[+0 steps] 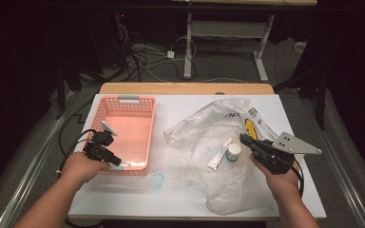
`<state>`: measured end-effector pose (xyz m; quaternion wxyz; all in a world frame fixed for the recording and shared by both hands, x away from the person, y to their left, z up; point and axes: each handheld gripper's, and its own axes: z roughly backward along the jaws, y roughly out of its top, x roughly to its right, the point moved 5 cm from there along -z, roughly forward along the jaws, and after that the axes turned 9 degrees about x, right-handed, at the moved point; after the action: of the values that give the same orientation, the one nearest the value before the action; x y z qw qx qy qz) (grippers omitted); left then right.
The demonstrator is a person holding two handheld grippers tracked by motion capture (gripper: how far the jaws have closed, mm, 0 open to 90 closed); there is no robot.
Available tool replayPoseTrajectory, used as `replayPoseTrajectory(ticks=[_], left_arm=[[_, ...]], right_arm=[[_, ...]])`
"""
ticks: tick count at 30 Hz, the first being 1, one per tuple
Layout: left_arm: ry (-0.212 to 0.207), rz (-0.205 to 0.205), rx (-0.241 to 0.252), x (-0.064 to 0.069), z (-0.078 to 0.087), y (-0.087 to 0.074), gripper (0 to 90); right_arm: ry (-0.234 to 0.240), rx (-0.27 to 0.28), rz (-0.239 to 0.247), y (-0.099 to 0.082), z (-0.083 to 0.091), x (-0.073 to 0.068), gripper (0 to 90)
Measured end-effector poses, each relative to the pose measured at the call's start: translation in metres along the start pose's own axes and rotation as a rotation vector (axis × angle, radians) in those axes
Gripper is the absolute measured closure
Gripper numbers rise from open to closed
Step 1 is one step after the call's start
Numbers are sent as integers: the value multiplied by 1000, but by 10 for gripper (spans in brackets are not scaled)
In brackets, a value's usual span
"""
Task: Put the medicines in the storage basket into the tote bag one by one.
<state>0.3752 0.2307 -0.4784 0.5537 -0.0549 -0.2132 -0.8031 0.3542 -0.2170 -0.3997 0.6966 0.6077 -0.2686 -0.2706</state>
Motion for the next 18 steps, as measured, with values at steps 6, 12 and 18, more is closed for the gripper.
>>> replayPoseTrajectory(ticks=[6, 12, 18], left_arm=[[111, 19, 182, -12, 3, 21, 878], [81, -1, 208, -9, 14, 16, 877], [61, -66, 76, -1, 4, 7, 877]], right_arm=[[0, 0, 0, -1, -1, 2, 900], [-4, -2, -8, -1, 0, 2, 900], [2, 0, 5, 0, -1, -1, 900]])
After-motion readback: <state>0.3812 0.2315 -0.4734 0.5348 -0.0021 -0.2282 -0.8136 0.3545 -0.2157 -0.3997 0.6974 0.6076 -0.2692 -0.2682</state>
